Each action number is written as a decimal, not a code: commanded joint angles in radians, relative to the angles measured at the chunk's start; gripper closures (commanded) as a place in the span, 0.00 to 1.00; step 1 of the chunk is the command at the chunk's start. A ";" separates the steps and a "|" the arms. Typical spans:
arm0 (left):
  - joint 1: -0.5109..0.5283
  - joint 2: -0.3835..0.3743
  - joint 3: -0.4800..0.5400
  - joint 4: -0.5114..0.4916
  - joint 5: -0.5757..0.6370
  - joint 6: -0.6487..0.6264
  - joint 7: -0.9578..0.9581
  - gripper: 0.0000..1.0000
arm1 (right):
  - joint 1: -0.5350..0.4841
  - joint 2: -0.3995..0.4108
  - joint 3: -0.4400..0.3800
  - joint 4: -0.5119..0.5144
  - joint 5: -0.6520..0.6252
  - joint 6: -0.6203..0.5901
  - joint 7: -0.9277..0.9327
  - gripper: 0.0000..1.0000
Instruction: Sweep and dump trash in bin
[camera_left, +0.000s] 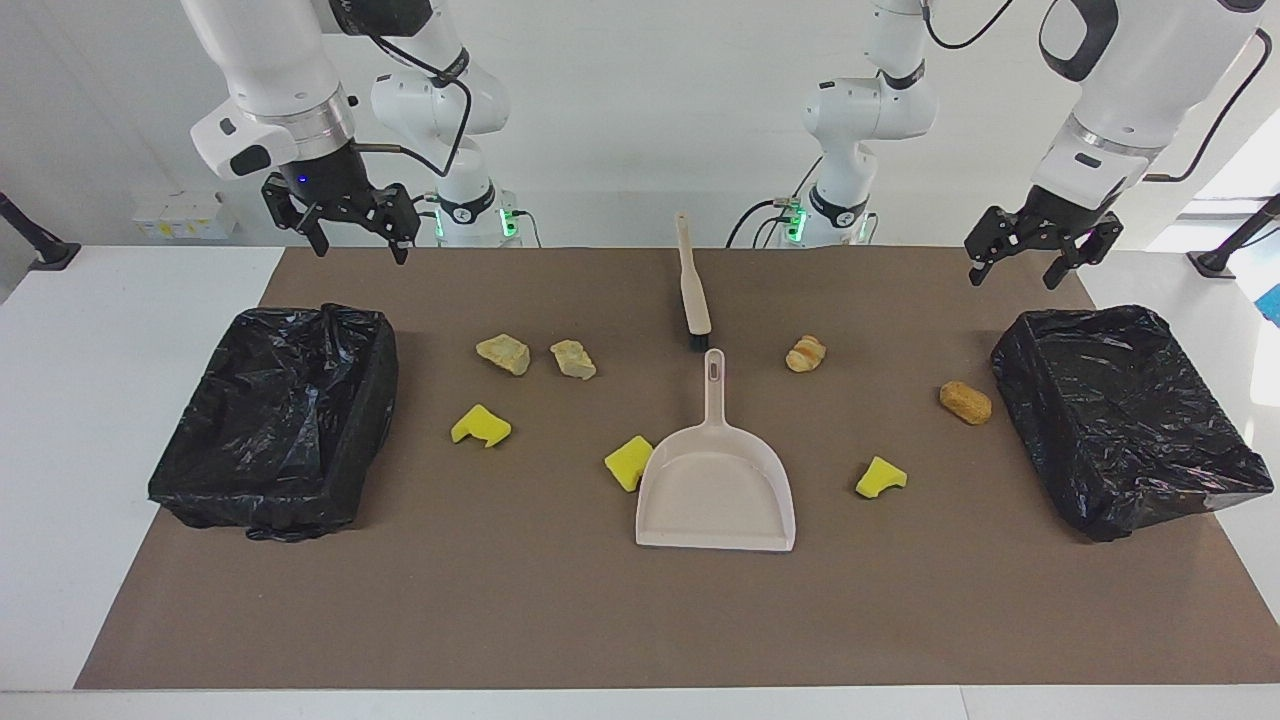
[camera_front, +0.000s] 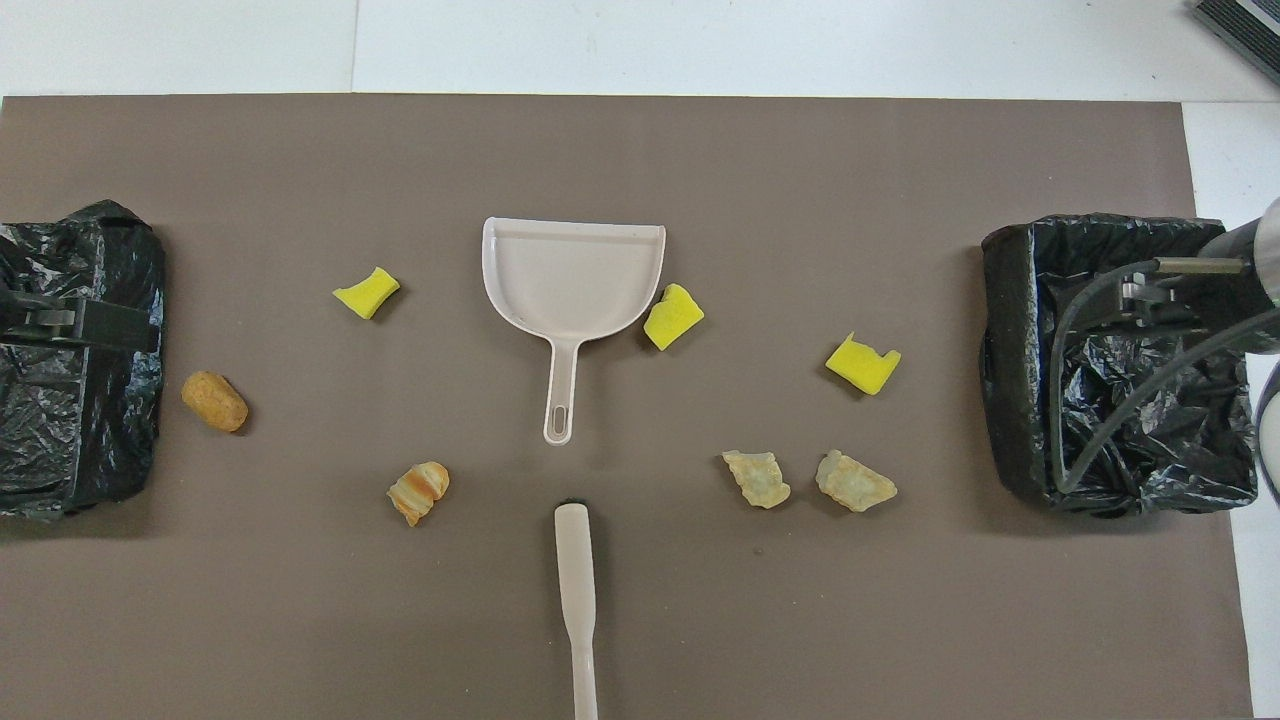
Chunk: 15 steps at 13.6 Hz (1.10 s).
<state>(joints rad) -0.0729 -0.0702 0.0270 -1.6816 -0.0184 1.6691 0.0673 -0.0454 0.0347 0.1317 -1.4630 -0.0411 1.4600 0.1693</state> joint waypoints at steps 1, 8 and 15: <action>-0.004 -0.017 0.007 0.002 0.018 -0.054 0.025 0.00 | -0.013 -0.007 0.000 -0.018 0.052 0.022 -0.129 0.00; 0.016 -0.016 0.007 0.010 0.017 -0.054 0.019 0.00 | -0.014 -0.015 -0.004 -0.036 0.055 0.063 -0.139 0.00; -0.001 -0.037 -0.005 -0.009 0.015 -0.101 0.006 0.00 | -0.025 -0.016 -0.007 -0.042 0.040 0.071 -0.132 0.00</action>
<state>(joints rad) -0.0600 -0.0847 0.0301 -1.6811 -0.0177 1.5952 0.0775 -0.0473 0.0347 0.1224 -1.4770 -0.0093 1.5056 0.0630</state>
